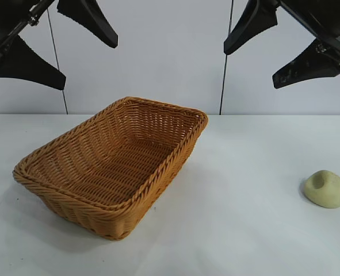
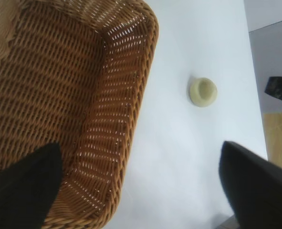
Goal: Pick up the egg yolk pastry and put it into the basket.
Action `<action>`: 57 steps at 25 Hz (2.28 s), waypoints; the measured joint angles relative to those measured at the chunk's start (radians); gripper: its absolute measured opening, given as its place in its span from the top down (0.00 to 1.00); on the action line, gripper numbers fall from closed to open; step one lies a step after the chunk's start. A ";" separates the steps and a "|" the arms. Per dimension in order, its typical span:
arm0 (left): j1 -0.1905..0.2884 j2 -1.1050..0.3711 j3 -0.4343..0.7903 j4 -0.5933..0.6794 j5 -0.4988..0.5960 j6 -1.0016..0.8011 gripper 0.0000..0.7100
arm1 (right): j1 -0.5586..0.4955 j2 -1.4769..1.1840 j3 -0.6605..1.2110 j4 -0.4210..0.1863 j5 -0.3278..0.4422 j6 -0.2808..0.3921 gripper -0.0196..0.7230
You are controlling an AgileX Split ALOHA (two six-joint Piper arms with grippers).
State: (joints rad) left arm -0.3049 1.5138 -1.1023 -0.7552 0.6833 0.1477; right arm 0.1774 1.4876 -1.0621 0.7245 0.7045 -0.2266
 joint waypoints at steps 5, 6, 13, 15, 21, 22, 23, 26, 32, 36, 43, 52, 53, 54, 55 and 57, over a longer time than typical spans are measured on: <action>-0.001 -0.003 0.020 0.013 -0.001 -0.109 0.09 | 0.000 0.000 0.000 0.000 0.000 0.000 0.13; -0.005 -0.010 0.041 0.015 -0.002 -0.127 0.09 | 0.000 0.000 0.000 0.000 0.000 0.000 0.13; -0.074 -0.104 0.226 0.028 -0.061 -0.272 0.09 | 0.000 0.000 0.000 0.000 -0.002 0.000 0.13; -0.114 -0.115 0.251 0.046 -0.073 -0.334 0.09 | 0.000 0.000 0.000 0.000 -0.005 0.000 0.13; -0.229 -0.116 0.259 0.245 -0.140 -0.709 0.09 | 0.000 0.000 0.000 0.000 -0.007 0.000 0.13; -0.240 -0.116 0.259 0.298 -0.153 -0.804 0.09 | 0.000 0.000 0.000 0.000 -0.007 0.000 0.13; -0.246 -0.116 0.259 0.355 -0.160 -0.904 0.09 | 0.000 0.000 0.000 0.000 -0.007 0.000 0.13; -0.249 -0.116 0.259 0.545 -0.161 -1.185 0.09 | 0.000 0.000 0.000 0.000 -0.007 0.000 0.13; -0.249 -0.116 0.259 0.868 -0.124 -1.613 0.09 | 0.000 0.000 0.000 0.000 -0.007 0.000 0.13; -0.249 -0.098 0.255 0.908 -0.123 -1.673 0.09 | 0.000 0.000 0.000 0.000 -0.008 0.000 0.13; -0.253 0.027 0.222 0.876 -0.108 -1.657 0.09 | 0.000 0.000 0.000 0.000 -0.010 0.000 0.13; -0.253 0.212 0.222 0.807 -0.222 -1.657 0.09 | 0.000 0.000 0.000 0.000 -0.010 0.000 0.13; -0.253 0.230 0.222 0.791 -0.241 -1.657 0.09 | 0.000 0.000 0.000 0.000 -0.010 0.000 0.13; -0.253 0.243 0.220 0.778 -0.255 -1.657 0.09 | 0.000 0.000 0.000 0.000 -0.010 0.000 0.13; -0.253 0.255 0.220 0.771 -0.265 -1.657 0.09 | 0.000 0.000 0.000 0.000 -0.010 0.000 0.13; -0.253 0.269 0.220 0.772 -0.267 -1.657 0.09 | 0.000 0.000 0.000 0.000 -0.010 0.000 0.13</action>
State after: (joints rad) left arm -0.5574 1.7831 -0.8820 0.0170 0.4158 -1.5089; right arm 0.1774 1.4876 -1.0621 0.7245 0.6950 -0.2266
